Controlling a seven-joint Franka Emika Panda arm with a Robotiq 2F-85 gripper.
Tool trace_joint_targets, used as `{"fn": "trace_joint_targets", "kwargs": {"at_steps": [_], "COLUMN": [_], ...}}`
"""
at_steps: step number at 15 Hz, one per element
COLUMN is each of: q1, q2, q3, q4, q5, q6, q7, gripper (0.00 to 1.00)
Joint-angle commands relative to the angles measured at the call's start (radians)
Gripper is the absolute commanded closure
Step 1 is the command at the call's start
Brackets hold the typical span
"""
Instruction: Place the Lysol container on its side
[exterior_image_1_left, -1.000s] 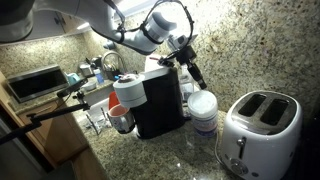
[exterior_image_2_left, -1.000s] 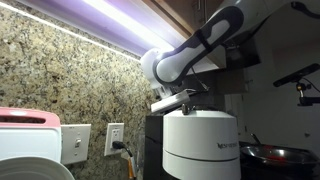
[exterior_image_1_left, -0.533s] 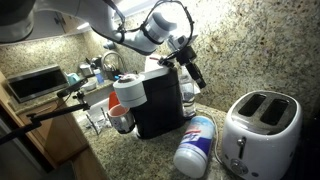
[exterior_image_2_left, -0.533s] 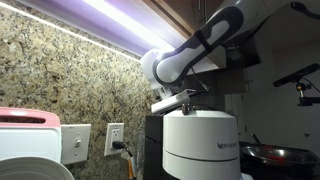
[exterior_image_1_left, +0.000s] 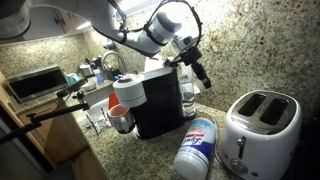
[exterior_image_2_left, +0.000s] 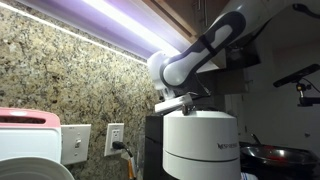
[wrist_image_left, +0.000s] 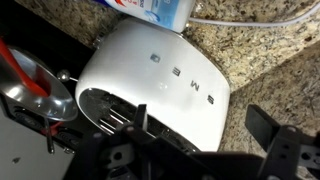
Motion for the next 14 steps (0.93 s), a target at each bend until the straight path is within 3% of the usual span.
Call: {"fn": "trace_joint_targets", "kwargs": {"at_steps": [1,7,12,14], "q1": [-0.048,-0.095,-0.156,-0.191], "q2": [-0.171,-0.368,-0.533,-0.597], "q3": [0.021,0.015,0.018,0.029], "q4": [-0.236,-0.533,-0.807,-0.923], "q5": [0.005,0.013,0.061,0.136], "q6": [0.216,0.490,0.730,0.811], "q7": [-0.032,-0.066,-0.191,-0.281], "gripper": [0.00,0.00,0.00,0.00]}}
